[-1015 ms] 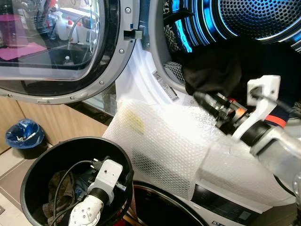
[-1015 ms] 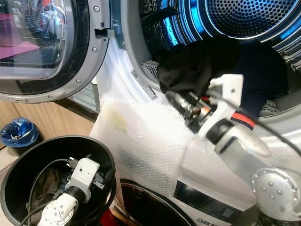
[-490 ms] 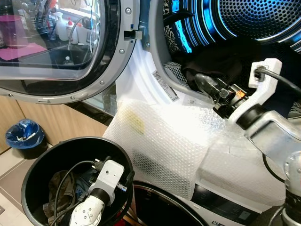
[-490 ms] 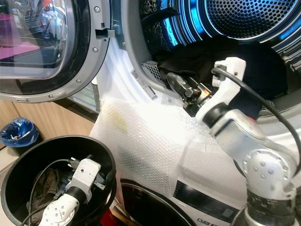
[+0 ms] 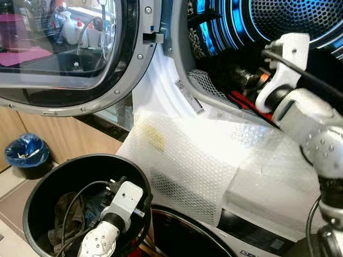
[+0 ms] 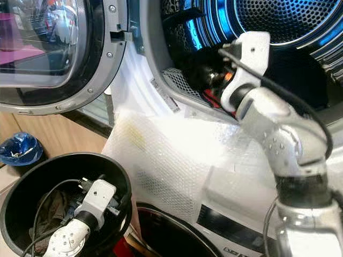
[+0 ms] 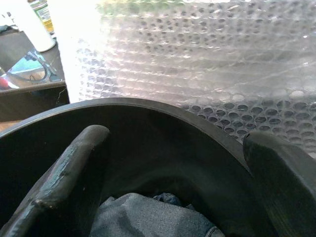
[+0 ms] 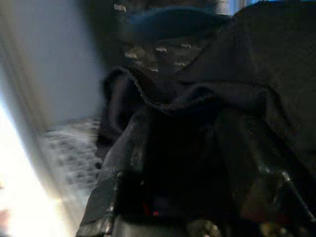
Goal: Clothes washing
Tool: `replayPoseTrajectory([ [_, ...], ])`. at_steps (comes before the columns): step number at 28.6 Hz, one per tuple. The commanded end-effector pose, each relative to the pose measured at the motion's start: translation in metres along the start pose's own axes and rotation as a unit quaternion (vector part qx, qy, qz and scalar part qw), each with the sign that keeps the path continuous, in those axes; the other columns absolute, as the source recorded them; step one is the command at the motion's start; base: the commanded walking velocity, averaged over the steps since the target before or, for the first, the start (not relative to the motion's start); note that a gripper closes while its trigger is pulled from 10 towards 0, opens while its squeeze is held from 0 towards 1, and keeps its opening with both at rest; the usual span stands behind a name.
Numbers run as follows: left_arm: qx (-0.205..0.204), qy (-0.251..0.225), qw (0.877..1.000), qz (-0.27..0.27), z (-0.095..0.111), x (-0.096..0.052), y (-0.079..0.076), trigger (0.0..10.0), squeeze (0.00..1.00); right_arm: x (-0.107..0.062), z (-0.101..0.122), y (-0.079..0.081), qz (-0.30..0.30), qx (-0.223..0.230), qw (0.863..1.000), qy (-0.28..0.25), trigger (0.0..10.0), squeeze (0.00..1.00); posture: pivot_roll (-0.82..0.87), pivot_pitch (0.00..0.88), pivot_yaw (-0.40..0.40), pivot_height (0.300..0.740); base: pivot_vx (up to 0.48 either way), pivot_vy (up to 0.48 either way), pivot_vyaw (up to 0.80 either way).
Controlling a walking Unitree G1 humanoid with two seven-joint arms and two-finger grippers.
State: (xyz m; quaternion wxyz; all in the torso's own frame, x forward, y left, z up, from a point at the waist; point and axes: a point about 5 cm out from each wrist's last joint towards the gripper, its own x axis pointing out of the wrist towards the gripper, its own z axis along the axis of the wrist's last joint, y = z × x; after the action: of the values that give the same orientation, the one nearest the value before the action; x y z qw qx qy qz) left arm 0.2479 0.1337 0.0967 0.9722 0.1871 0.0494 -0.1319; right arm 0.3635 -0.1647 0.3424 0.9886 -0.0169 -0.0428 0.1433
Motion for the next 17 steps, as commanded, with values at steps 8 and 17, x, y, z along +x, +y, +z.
replayPoseTrajectory([
  [8,0.027,0.01,0.999,-0.019,0.004,-0.003,-0.004,10.0,0.0,0.021,0.007,-0.042,-0.086,-0.061,0.994,0.033,10.0,0.0,0.04,0.077,-0.118,0.74,0.0,0.0,0.0],
  [17,0.035,0.015,0.999,-0.017,0.006,-0.005,-0.001,10.0,0.0,0.032,-0.004,-0.067,-0.151,-0.082,0.983,0.069,10.0,0.0,0.08,0.064,-0.121,0.74,0.0,0.0,0.0],
])
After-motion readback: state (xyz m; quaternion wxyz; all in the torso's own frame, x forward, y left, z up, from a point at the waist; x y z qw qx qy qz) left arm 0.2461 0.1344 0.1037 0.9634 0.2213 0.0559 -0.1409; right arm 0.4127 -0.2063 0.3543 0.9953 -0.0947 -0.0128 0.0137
